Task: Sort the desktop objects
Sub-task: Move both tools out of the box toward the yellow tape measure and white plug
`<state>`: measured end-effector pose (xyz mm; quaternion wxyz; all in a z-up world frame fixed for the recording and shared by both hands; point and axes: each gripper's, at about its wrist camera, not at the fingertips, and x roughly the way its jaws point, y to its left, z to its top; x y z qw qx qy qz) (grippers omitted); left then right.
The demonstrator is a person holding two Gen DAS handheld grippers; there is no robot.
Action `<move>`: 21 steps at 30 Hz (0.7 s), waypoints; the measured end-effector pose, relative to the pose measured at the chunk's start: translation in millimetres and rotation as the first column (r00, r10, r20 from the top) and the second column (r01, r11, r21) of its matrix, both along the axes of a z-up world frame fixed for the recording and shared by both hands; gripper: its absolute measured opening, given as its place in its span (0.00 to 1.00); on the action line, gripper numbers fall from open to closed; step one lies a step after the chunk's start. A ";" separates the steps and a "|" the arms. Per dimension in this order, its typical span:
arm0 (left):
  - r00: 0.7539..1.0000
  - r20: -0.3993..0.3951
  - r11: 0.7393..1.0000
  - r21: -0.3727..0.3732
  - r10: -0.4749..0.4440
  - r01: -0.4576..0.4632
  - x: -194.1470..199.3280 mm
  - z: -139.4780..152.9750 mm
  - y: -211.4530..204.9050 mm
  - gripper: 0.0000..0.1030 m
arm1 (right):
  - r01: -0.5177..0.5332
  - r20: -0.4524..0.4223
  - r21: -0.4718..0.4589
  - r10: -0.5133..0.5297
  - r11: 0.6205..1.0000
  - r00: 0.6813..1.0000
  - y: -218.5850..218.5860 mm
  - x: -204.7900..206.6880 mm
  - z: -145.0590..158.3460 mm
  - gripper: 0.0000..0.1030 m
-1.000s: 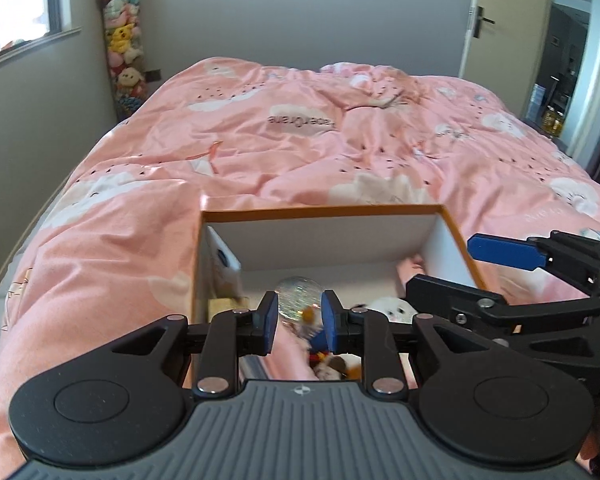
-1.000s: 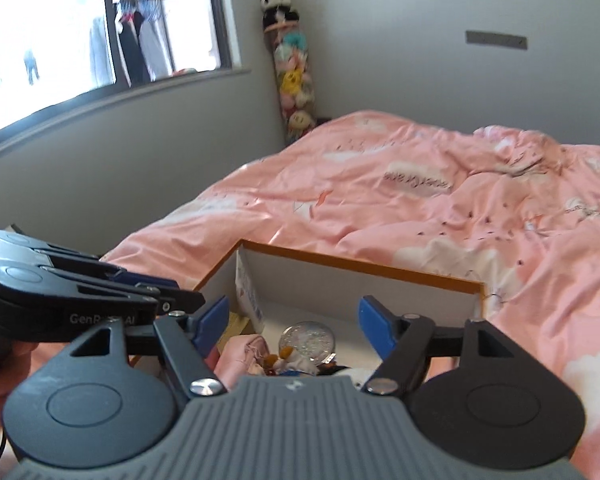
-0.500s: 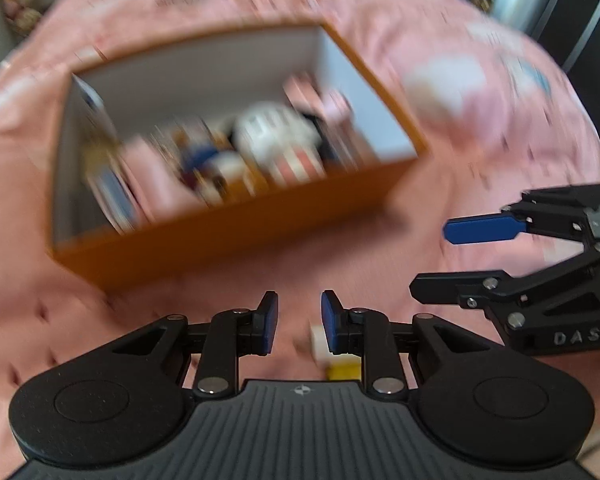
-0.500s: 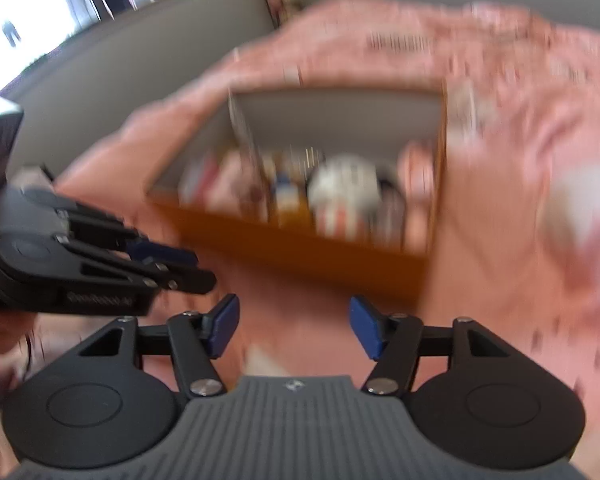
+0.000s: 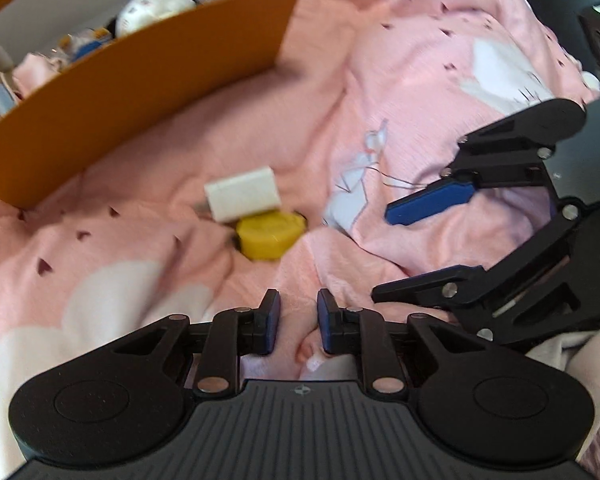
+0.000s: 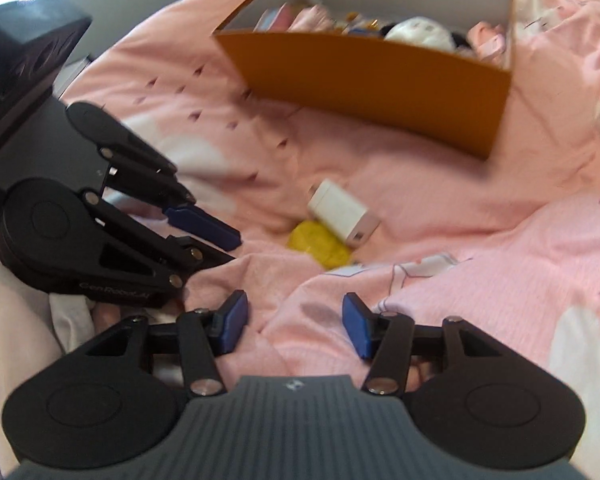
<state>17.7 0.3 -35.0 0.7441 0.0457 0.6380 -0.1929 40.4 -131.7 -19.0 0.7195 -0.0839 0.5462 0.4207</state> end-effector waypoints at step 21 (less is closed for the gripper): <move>0.960 -0.212 0.979 -0.048 0.185 -0.199 74.8 -51.1 21.9 0.28 | 0.081 0.107 -0.028 -0.077 0.996 0.991 21.7 69.9 -14.4 0.46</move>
